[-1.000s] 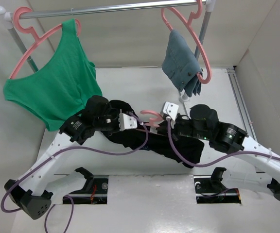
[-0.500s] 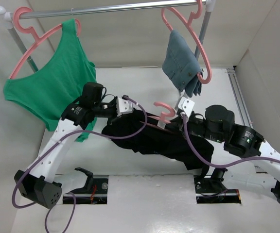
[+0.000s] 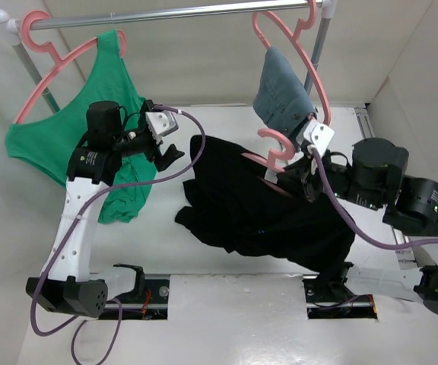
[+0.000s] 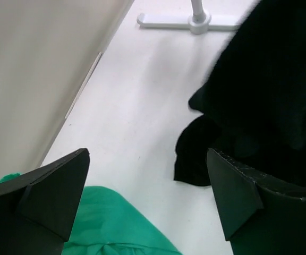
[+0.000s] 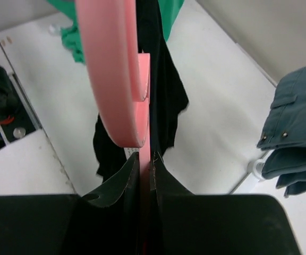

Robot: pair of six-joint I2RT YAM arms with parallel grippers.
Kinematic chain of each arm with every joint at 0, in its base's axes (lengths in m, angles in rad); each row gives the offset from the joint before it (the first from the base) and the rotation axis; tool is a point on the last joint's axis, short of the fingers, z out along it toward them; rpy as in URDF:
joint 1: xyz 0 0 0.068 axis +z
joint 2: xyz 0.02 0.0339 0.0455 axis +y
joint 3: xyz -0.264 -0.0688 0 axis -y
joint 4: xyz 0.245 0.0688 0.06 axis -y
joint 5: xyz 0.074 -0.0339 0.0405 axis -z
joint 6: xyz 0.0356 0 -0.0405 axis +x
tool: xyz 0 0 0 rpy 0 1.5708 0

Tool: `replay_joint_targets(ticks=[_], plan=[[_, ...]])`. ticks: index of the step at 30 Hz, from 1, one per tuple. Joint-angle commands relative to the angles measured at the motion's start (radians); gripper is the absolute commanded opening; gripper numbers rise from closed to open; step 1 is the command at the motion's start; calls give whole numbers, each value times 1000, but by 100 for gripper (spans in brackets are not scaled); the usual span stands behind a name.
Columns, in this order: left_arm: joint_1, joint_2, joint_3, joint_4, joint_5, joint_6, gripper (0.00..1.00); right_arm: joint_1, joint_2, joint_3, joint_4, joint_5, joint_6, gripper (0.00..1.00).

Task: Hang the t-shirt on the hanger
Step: Place tshirt on hanger

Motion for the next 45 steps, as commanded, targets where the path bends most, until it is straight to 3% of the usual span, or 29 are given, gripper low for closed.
replay_joint_targets(ticks=[1, 9, 12, 19, 25, 27, 29, 30, 35, 41, 45], plan=[[-1, -37, 56, 77, 43, -124, 92, 2, 98, 147, -40, 73, 28, 0], [-1, -78, 46, 122, 10, -187, 93, 2, 212, 392, -80, 265, 50, 0], [-1, -88, 15, 157, 9, -210, 93, 2, 270, 480, -100, 265, 50, 0], [-1, -115, -115, 177, -49, -201, 94, 2, 194, 335, 27, -17, 17, 0], [-1, -106, -215, 226, -110, -201, 94, 2, 62, 243, 74, -109, 17, 0], [-1, -82, -215, 209, -43, -201, 90, 2, 37, 216, 74, -109, 17, 0], [-1, -63, -195, 179, 26, -180, 79, 2, 5, 169, 74, -97, 40, 0], [-1, -54, -175, 133, 90, -169, 61, 2, -6, 152, 74, -97, 40, 0], [-1, -11, -134, 28, 167, -106, 0, 2, -44, 63, 74, -88, 76, 0], [8, -11, -125, 76, 59, -157, 0, 2, -55, 61, 11, -49, 85, 0], [123, 1, -85, 138, 40, -200, 0, 2, -73, 95, -60, -23, 85, 0]])
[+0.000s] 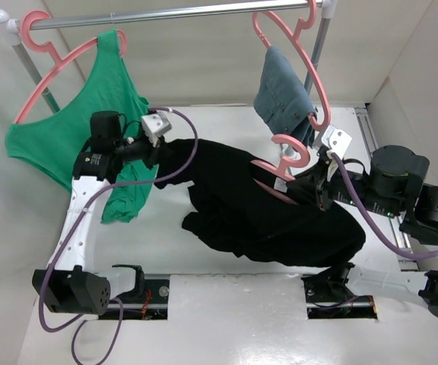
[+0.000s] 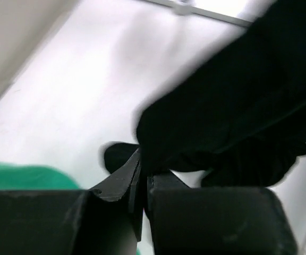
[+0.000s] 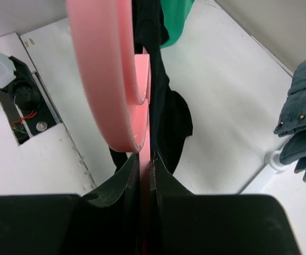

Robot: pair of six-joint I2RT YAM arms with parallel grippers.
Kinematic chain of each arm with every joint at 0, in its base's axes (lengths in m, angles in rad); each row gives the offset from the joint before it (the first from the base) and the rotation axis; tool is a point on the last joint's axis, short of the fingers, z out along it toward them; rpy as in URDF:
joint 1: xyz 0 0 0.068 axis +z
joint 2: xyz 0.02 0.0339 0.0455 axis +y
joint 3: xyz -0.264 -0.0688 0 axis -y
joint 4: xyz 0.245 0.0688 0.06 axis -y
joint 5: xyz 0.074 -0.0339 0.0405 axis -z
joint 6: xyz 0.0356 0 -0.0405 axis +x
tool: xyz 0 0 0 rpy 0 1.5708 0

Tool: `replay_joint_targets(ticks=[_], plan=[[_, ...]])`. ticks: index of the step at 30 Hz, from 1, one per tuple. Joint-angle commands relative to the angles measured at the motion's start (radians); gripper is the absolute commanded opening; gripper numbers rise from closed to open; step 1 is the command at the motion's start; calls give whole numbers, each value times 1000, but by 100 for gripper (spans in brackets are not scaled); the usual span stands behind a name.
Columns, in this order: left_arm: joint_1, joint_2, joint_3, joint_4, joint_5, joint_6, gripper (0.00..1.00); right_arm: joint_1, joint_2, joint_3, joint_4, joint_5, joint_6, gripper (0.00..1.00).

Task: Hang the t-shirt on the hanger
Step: Place tshirt on hanger, then hang the hanger with tshirt onto the clothesline

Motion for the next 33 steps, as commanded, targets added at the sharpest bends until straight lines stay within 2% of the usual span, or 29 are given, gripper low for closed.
replay_joint_targets(ticks=[1, 5, 9, 13, 16, 17, 18, 19, 21, 23, 26, 28, 33], plan=[[85, 15, 86, 83, -17, -48, 0, 3, -31, 63, -15, 20, 16, 0], [153, 76, 158, 72, -17, -68, 0, 3, -41, 86, -110, 29, 16, 0], [153, 96, 168, 72, -68, -40, 0, 3, -41, 86, -159, 5, 25, 0], [153, 50, 116, 93, -78, -8, 0, 3, -41, 95, -130, -6, 25, 0], [107, 23, 70, 102, -120, 7, 1, 3, 12, 134, -86, -6, 25, 0], [107, 9, 59, 102, -120, 7, 8, 3, 32, 149, -74, -6, 25, 0], [107, 9, 45, 102, -120, 7, 20, 3, 73, 185, -54, -6, 25, 0], [107, 0, 45, 102, -120, 7, 41, 3, 98, 209, -54, -6, 25, 0], [107, -13, 45, 102, -120, 7, 54, 3, 183, 297, -55, 32, 25, 0], [107, -26, 45, 93, -120, 7, 64, 3, 250, 373, -81, 102, 25, 0], [107, -75, 36, 93, -120, 7, 68, 3, 379, 541, -146, 208, 25, 0], [107, -131, 23, 142, -158, -20, 76, -6, 458, 651, -169, 294, 25, 0], [107, -191, 36, 234, -354, -126, 97, -131, 523, 689, -121, 342, 7, 0]])
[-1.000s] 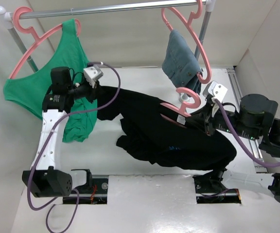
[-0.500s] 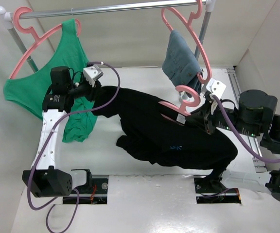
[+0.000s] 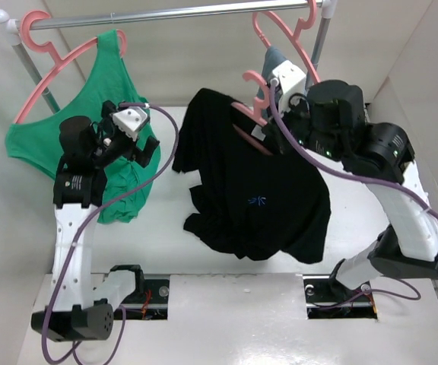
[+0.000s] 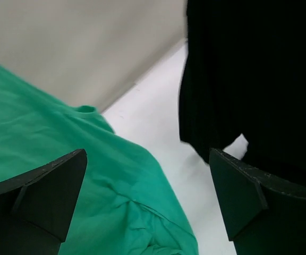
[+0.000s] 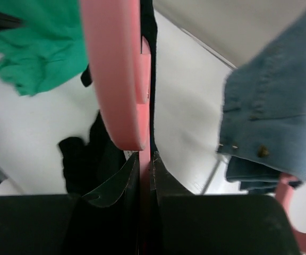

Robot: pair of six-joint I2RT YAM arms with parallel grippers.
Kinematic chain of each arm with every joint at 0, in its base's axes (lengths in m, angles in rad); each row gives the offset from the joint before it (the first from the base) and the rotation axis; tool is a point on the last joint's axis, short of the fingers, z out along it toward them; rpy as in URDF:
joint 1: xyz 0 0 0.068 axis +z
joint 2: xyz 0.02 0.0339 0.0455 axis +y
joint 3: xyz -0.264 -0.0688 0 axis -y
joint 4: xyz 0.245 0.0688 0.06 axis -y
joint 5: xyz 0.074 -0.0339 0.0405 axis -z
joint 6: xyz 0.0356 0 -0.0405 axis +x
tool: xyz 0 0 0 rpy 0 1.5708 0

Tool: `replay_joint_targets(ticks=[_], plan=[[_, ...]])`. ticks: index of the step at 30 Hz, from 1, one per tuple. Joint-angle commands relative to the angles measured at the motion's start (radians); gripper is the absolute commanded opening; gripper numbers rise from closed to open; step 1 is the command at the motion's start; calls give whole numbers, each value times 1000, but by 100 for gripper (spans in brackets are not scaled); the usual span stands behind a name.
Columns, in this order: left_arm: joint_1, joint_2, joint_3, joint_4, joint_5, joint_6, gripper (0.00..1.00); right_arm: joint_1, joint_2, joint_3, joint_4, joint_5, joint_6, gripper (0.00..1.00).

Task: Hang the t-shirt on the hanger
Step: Hang the hanger with tshirt onto the clothesline

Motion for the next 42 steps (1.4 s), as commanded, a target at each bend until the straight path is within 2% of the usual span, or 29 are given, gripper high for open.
replay_joint_targets(ticks=[1, 4, 10, 14, 19, 31, 36, 42], plan=[[2, -32, 26, 99, -153, -93, 100, -93, -10, 47, 88, 66, -7, 0], [2, -43, 26, 93, -179, -102, 100, -170, -19, -7, 209, -17, -16, 0], [-7, -53, 9, 47, -84, -136, 100, -201, -10, -39, 452, -129, -65, 0], [-7, -63, -24, 38, -47, -185, 100, -212, 13, -39, 547, -78, -65, 0], [-7, -63, -75, 47, -36, -240, 100, -285, 43, -85, 717, -38, -65, 0], [-7, -72, -86, 16, -58, -251, 100, -330, 253, 58, 802, -18, 1, 0], [-7, -72, -86, -2, -67, -233, 100, -341, 264, 58, 814, -9, 12, 0], [-7, -72, -86, -2, -76, -233, 100, -341, 223, -33, 857, 1, 12, 0]])
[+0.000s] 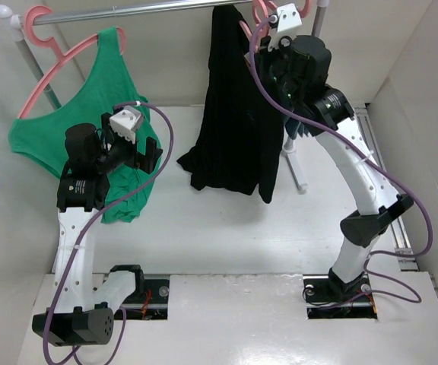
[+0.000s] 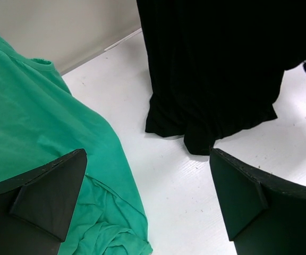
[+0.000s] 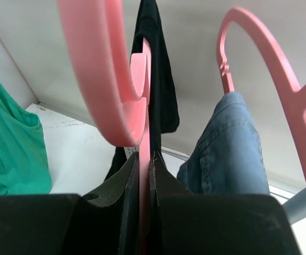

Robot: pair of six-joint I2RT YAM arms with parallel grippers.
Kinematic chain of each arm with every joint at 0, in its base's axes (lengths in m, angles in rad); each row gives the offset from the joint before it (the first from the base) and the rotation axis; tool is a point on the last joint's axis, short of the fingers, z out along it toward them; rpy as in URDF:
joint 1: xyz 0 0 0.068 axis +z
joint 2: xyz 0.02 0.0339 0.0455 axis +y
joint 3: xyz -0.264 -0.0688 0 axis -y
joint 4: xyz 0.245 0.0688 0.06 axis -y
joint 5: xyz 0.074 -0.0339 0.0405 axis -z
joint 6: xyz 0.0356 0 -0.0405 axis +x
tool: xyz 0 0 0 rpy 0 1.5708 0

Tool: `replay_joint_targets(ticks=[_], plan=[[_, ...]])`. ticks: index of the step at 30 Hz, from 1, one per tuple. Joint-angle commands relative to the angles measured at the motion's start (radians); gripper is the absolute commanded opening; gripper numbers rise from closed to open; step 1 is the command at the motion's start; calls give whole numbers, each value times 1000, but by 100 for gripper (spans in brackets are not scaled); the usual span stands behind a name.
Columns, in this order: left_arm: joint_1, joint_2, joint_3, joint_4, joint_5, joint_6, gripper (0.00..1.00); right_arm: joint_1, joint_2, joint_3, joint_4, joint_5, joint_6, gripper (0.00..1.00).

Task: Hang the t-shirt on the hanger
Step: Hang the hanger with tshirt onto the clothesline

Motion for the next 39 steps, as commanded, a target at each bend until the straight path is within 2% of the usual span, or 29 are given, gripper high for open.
replay_joint_targets(ticks=[1, 5, 9, 16, 23, 26, 33, 34, 35, 36, 37, 39], plan=[[-5, -22, -7, 13, -3, 0, 100, -8, -76, -15, 161, 26, 19, 0], [-5, -22, -26, 22, -3, 0, 100, -8, -156, -92, 255, 36, 19, 0], [-5, -22, -26, 22, -3, 0, 100, -8, -165, -74, 291, 81, 19, 0], [-5, -22, -35, 31, -23, 0, 100, -29, -23, 98, 245, 58, 28, 0], [-5, -31, -35, 31, -43, 10, 100, -58, 85, 184, 219, 79, 40, 0], [-5, -40, -35, 22, -43, 10, 100, -67, 96, 170, 207, 69, 65, 0], [-5, -40, -35, 22, -52, 19, 100, -67, 17, 0, 216, 35, 65, 0], [-5, -40, -35, 22, -52, 19, 100, -67, -4, -27, 207, 35, 65, 2], [-5, -40, -35, 22, -52, 19, 100, -57, -18, -43, 207, 16, 65, 8], [-5, -40, -35, 22, -52, 19, 100, -57, -33, -61, 207, -3, 65, 16], [-5, -40, -35, 22, -52, 19, 100, -47, -68, -102, 207, -4, 65, 33], [-5, -40, -44, 22, -52, 10, 100, -23, -107, -139, 216, -4, 20, 45]])
